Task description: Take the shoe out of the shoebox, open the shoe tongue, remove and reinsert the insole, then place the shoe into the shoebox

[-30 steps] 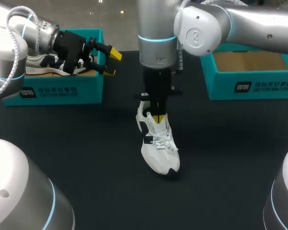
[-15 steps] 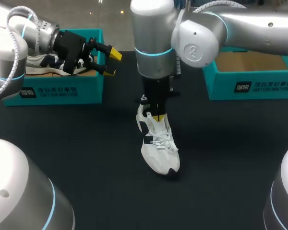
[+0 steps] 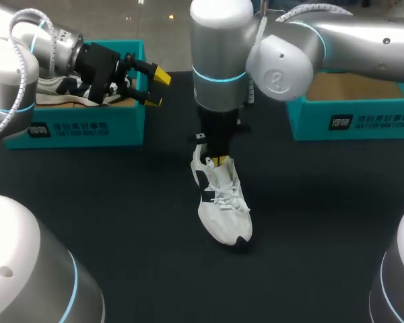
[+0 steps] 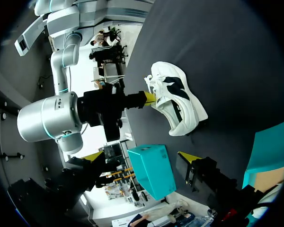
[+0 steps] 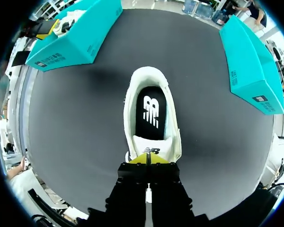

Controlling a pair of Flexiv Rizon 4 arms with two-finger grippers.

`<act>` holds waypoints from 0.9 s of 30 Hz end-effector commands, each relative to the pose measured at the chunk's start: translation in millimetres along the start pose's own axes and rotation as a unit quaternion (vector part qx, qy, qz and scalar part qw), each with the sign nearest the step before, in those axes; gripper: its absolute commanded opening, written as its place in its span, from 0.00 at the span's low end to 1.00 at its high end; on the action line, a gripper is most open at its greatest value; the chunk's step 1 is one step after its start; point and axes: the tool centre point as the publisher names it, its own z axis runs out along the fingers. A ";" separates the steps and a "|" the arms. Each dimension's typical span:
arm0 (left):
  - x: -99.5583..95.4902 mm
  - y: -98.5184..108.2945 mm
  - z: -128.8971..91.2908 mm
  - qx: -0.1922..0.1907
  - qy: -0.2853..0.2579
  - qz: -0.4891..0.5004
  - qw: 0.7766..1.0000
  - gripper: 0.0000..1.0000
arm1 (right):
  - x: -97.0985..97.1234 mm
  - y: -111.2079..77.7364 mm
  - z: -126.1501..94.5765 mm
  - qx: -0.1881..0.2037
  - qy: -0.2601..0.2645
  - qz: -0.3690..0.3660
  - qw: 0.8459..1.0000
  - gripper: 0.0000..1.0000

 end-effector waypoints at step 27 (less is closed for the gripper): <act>-0.2 0.2 -0.1 0.001 0.001 0.001 1.000 1.00 | -7.5 10.9 -13.4 -0.016 0.039 -0.144 0.989 0.00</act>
